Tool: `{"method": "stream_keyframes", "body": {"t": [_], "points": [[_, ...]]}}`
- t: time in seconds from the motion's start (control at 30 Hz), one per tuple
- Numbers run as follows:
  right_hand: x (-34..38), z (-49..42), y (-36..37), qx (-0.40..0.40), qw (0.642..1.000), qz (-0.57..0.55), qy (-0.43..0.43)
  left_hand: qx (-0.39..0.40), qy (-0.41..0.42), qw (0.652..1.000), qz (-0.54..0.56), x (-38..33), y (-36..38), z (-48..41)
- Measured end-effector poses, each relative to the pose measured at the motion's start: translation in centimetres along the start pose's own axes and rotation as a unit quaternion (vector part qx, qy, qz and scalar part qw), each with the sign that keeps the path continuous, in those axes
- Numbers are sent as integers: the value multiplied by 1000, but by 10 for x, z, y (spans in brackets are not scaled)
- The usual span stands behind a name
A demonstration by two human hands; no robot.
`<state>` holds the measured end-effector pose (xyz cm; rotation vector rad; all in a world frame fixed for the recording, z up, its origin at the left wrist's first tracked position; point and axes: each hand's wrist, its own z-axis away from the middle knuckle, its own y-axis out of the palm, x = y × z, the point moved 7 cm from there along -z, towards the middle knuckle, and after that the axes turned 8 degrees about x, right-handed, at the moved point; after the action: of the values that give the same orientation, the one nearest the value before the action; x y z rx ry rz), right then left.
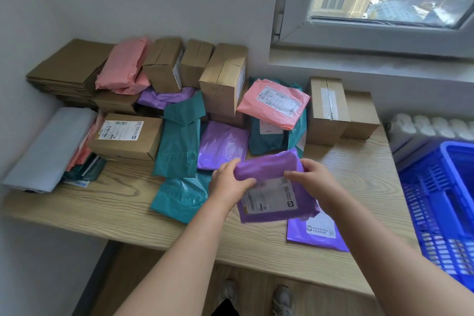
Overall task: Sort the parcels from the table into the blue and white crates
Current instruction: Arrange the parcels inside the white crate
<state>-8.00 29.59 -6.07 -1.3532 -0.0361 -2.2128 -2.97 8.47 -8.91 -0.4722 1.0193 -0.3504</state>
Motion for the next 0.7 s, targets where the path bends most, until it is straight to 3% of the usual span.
{"method": "stream_keyframes", "body": {"t": [0.1, 0.2, 0.27, 0.37, 0.47, 0.63, 0.7], "points": [[-13, -4, -3, -9, 971, -240, 19, -4, -52, 999, -11, 6, -1, 3], [-12, -2, 3, 40, 898, -438, 10, 45, -95, 983, 149, 10, 14, 4], [-12, -1, 8, 68, 869, -490, 9, 78, -113, 948, 286, 11, 26, 3], [-20, 1, 12, 77, 898, -432, 30, 100, -91, 876, 464, -3, 36, 0], [-27, 3, 11, 86, 925, -369, 38, 84, -66, 837, 537, -12, 30, -3], [-28, 1, -14, 4, 955, -298, -7, 99, -44, 851, 513, -16, 18, -5], [-23, 2, -19, 12, 967, -254, -14, 119, -42, 861, 493, -18, 19, -2]]}}
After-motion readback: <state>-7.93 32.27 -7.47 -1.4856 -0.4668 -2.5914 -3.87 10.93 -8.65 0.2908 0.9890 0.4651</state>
